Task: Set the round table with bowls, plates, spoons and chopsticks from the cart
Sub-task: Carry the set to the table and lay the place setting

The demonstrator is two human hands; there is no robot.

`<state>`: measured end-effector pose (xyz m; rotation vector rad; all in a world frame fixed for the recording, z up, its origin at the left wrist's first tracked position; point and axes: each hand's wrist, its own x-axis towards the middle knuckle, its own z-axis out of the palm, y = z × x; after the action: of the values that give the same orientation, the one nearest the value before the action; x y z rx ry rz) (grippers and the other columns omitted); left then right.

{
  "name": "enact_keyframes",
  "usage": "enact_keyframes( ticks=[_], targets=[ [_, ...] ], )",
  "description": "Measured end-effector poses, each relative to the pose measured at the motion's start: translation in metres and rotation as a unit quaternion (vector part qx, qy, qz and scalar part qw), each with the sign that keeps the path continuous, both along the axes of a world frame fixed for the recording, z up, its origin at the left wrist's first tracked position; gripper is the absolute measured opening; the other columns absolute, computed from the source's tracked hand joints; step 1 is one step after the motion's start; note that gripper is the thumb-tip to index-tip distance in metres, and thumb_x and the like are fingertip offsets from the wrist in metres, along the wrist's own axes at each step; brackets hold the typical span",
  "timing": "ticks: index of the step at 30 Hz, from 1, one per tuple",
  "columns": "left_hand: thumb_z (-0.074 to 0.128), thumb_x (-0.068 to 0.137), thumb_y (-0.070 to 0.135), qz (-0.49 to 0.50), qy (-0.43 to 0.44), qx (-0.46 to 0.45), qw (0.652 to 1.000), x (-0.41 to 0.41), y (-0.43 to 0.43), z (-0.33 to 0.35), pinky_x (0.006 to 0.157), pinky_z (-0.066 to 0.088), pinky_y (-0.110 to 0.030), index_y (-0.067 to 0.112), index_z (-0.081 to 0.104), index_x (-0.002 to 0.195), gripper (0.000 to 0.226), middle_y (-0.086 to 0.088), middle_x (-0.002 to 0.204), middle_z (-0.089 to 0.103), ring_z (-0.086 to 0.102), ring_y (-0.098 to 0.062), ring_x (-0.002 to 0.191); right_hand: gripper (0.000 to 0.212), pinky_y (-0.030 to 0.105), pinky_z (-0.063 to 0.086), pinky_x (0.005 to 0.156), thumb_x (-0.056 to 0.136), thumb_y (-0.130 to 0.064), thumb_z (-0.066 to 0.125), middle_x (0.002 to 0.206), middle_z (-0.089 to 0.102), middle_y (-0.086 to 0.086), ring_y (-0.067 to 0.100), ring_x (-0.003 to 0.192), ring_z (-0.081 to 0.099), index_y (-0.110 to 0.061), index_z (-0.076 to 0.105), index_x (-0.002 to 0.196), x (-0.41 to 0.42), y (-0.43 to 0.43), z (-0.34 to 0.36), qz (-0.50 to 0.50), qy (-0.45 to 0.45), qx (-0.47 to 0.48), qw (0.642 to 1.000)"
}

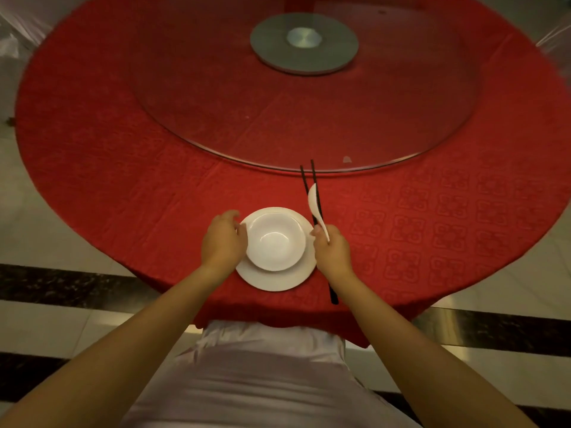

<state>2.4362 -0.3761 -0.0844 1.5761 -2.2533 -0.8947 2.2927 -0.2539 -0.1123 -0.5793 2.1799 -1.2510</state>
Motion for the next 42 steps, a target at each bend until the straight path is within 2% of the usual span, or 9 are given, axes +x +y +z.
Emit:
enact_keyframes(
  ticks=[4,9,13,16,25,30,32,36,42],
  targets=[
    [0.047,0.093,0.017,-0.033,0.079,-0.044,0.995,-0.011,0.027,0.029,0.075,0.044,-0.027,0.012,0.058,0.118,0.028,-0.008,0.107,0.065,0.062,-0.026,0.093,0.025,0.021,0.042,0.04,0.1,-0.018,0.035,0.056,0.053,-0.002,0.007,0.04,0.047,-0.013,0.053,0.083,-0.013,0.001,0.026,-0.024,-0.169,-0.133,0.976],
    [0.044,0.097,0.026,-0.112,0.122,0.309,0.937,-0.035,0.085,0.045,0.069,0.06,-0.042,0.007,0.06,0.108,0.027,-0.003,0.075,0.063,0.067,-0.026,0.072,0.025,0.019,0.047,0.054,0.101,-0.015,0.033,0.067,0.068,-0.002,0.005,0.051,0.055,-0.012,0.053,0.087,-0.021,-0.004,0.054,-0.009,-0.251,-0.232,0.94],
    [0.056,0.091,0.027,-0.141,0.133,0.288,0.938,-0.043,0.103,0.05,0.068,0.061,-0.04,0.017,0.058,0.094,0.011,-0.004,0.069,0.065,0.07,-0.03,0.065,0.021,0.009,0.046,0.054,0.101,-0.019,0.035,0.073,0.071,-0.005,-0.003,0.051,0.052,-0.014,0.053,0.092,-0.023,-0.003,0.06,0.008,-0.202,-0.22,0.954],
    [0.056,0.091,0.012,-0.133,0.129,0.3,0.936,-0.046,0.106,0.048,0.057,0.058,-0.034,0.009,0.056,0.09,0.003,-0.007,0.067,0.062,0.063,-0.022,0.053,0.02,0.012,0.045,0.072,0.101,-0.02,0.035,0.074,0.069,-0.004,-0.002,0.069,0.059,-0.011,0.053,0.098,-0.024,-0.003,0.06,0.042,-0.181,-0.19,0.964],
    [0.056,0.09,0.002,-0.002,0.205,0.559,0.803,-0.038,0.107,0.02,0.057,0.058,-0.023,0.001,0.065,0.088,0.009,-0.011,0.072,0.065,0.066,-0.014,0.06,0.029,0.023,0.033,0.052,0.1,-0.017,0.038,0.062,0.039,-0.006,0.008,0.053,0.035,-0.003,0.059,0.115,-0.053,0.004,0.025,0.069,-0.118,-0.04,0.99],
    [0.055,0.09,0.001,0.043,0.198,0.604,0.771,-0.037,0.107,0.001,0.061,0.06,-0.025,0.0,0.065,0.087,0.01,-0.012,0.074,0.065,0.066,-0.017,0.068,0.012,0.017,0.035,0.052,0.094,-0.012,0.051,0.06,0.043,-0.004,0.009,0.055,0.039,-0.006,0.06,0.09,-0.054,-0.003,-0.004,0.086,-0.039,-0.005,0.996],
    [0.055,0.09,0.0,0.06,0.202,0.613,0.762,-0.035,0.107,-0.005,0.061,0.061,-0.026,-0.001,0.064,0.087,0.01,-0.012,0.073,0.065,0.064,-0.019,0.071,0.012,0.012,0.036,0.052,0.091,-0.013,0.056,0.065,0.051,-0.006,0.009,0.061,0.045,-0.003,0.064,0.093,-0.053,-0.007,-0.013,0.095,-0.005,0.001,0.996],
    [0.055,0.09,0.001,0.083,0.202,0.615,0.758,-0.031,0.107,-0.016,0.061,0.06,-0.025,0.0,0.063,0.086,0.009,-0.012,0.075,0.064,0.063,-0.019,0.073,0.021,0.028,0.041,0.069,0.09,-0.016,0.059,0.086,0.06,0.005,0.016,0.079,0.053,0.001,0.064,0.1,-0.049,-0.009,-0.027,0.112,0.033,0.019,0.993],
    [0.058,0.088,0.001,0.097,0.196,0.614,0.758,-0.028,0.107,-0.026,0.061,0.061,-0.028,0.0,0.065,0.084,0.008,-0.013,0.074,0.065,0.065,-0.02,0.073,0.027,0.022,0.025,0.053,0.096,-0.021,0.05,0.073,0.054,0.005,0.019,0.068,0.05,0.003,0.059,0.089,-0.042,-0.009,-0.035,0.07,0.108,0.0,0.992]
  ],
)
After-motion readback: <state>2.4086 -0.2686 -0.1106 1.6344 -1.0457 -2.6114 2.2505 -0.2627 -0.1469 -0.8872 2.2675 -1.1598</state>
